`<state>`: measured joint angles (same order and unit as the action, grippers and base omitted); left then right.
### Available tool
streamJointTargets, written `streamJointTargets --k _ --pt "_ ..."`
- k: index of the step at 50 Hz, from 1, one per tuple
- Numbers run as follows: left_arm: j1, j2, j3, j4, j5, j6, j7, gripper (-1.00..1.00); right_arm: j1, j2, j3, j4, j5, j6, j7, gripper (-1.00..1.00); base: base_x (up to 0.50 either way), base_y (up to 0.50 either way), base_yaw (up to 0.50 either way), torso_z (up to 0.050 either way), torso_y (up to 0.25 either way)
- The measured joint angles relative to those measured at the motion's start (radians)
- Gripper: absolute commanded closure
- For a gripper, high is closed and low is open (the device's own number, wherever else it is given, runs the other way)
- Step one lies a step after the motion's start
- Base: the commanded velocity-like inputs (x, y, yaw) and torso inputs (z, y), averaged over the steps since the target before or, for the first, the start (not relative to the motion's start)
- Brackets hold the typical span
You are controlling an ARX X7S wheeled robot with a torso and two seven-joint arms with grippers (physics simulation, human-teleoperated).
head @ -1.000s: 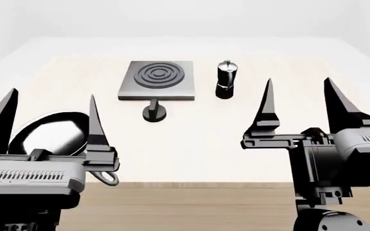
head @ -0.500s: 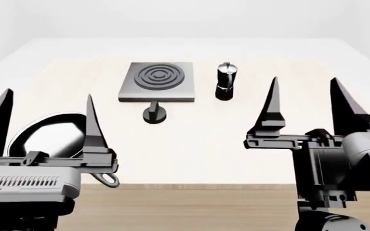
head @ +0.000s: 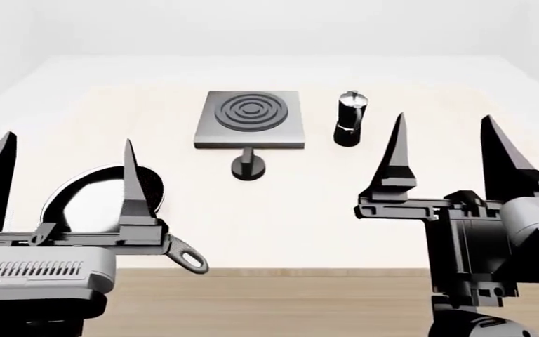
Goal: Turn on the stove and put the moka pot on it.
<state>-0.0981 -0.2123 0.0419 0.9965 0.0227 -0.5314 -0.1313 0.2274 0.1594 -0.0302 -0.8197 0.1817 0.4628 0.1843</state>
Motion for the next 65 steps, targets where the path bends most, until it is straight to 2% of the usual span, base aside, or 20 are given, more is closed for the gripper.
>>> streamJointTargets --k 13,29,65 --pt "0.002 -0.008 0.006 -0.004 -0.008 0.005 -0.01 -1.0 -0.005 0.01 -0.01 0.006 0.009 -0.01 0.009 -1.0 0.0 0.22 0.0 0.0 0.0" --pt "0.001 -0.018 0.017 -0.007 -0.015 0.004 -0.02 -1.0 -0.012 0.015 -0.015 0.02 0.032 -0.023 0.018 -1.0 0.02 0.02 0.0 0.0 0.0" --pt "-0.005 -0.038 0.031 -0.002 -0.031 -0.007 -0.043 -1.0 -0.04 0.037 -0.038 0.044 0.043 -0.081 0.039 -1.0 0.27 0.0 0.0 0.0 0.0"
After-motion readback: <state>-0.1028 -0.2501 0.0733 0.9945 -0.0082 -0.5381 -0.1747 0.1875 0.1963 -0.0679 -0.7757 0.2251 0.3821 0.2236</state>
